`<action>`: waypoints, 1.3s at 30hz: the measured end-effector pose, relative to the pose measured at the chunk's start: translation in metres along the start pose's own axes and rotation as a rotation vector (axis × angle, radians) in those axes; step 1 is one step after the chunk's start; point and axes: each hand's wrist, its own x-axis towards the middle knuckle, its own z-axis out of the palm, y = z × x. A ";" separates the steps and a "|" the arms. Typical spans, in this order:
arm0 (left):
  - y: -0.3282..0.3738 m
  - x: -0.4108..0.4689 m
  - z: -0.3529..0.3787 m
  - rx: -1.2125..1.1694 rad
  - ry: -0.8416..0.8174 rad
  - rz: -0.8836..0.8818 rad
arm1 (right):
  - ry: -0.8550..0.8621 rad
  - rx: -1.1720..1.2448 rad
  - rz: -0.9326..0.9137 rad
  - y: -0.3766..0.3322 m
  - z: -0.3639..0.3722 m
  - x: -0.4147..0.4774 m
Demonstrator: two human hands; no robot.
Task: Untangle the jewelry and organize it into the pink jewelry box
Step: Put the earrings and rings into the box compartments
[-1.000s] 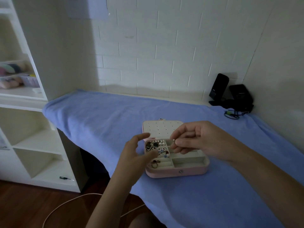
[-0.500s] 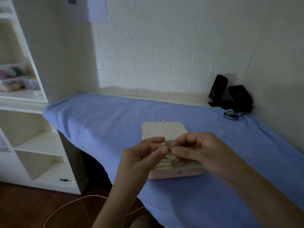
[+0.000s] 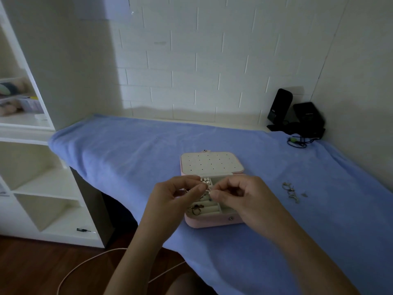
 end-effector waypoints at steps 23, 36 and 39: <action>-0.034 0.004 -0.016 0.416 -0.131 0.219 | -0.017 -0.639 0.255 -0.001 0.028 0.006; -0.029 0.007 0.001 0.437 -0.055 0.301 | -0.074 -0.536 0.274 -0.001 0.015 0.014; -0.026 0.007 0.004 0.371 -0.001 0.226 | -0.083 -0.361 0.260 -0.001 -0.003 0.010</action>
